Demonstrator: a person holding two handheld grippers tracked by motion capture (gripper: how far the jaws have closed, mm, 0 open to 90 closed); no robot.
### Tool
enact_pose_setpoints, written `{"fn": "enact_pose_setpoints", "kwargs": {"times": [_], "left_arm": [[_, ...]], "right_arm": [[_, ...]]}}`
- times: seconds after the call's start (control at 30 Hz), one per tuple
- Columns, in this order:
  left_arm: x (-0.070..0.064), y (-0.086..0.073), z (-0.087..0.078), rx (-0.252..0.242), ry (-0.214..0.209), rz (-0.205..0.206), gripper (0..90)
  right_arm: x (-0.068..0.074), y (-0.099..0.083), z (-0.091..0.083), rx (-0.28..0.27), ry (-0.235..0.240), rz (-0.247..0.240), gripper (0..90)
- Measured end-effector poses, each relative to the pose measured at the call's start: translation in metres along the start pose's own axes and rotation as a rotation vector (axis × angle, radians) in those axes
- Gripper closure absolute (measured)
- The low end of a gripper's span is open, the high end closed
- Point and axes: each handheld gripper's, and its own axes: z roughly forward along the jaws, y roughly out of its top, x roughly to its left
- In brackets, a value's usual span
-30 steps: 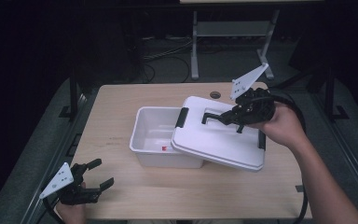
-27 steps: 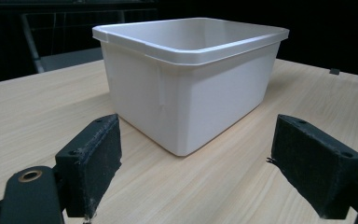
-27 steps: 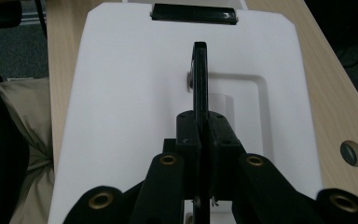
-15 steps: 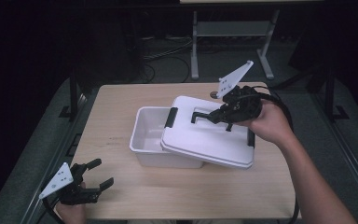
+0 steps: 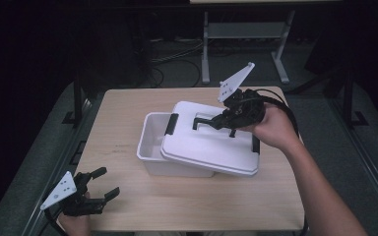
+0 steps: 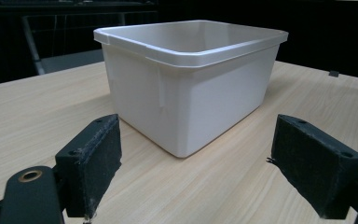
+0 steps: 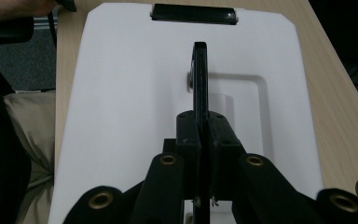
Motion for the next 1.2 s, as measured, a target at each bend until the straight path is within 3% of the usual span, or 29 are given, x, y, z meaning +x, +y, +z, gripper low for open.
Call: {"fn": "enact_pose_setpoints", "kwargs": {"times": [1.2], "left_arm": [[0.0,0.001,0.001,-0.002,-0.007,0.003,15.7]], "right_arm": [[-0.009,0.043,0.049,0.019,0.07,-0.052,84.3]]}}
